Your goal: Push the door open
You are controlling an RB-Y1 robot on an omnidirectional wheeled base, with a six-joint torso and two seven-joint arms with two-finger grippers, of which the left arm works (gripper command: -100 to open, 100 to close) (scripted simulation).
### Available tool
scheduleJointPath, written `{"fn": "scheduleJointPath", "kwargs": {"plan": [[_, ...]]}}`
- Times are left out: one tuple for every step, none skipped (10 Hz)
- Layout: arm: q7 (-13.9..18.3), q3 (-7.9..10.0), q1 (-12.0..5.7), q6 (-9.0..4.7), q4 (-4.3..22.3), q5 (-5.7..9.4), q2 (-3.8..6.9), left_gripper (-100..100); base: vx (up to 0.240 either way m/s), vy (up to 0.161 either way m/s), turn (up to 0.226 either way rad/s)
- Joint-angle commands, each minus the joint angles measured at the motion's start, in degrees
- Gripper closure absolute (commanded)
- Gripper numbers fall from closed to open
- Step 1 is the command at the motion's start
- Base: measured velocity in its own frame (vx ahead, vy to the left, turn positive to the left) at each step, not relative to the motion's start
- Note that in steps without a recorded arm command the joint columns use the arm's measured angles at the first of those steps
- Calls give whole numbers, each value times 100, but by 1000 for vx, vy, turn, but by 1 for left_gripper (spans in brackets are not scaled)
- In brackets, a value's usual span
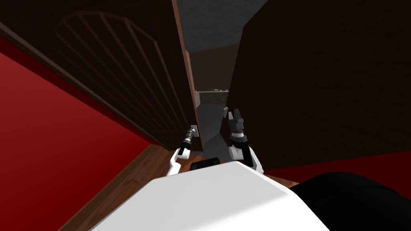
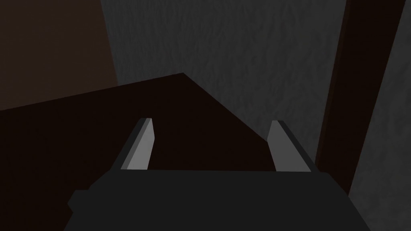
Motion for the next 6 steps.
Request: {"fn": "scheduleJointPath", "kwargs": {"plan": [[-55,162,-86,-72,124,9,-7,100,93,-82,110],[-89,256,-115,-68,156,18,-11,100,111,-79,117],[-43,148,-20,-14,50,20,23,-100,-71,-53,70],[-43,148,-20,-14,50,20,23,-100,-165,-12,-2],[-33,136,-2,-1,27,25,24,-100,-172,-9,-2],[-22,122,18,13,3,31,16,-100,-200,5,29]]}}
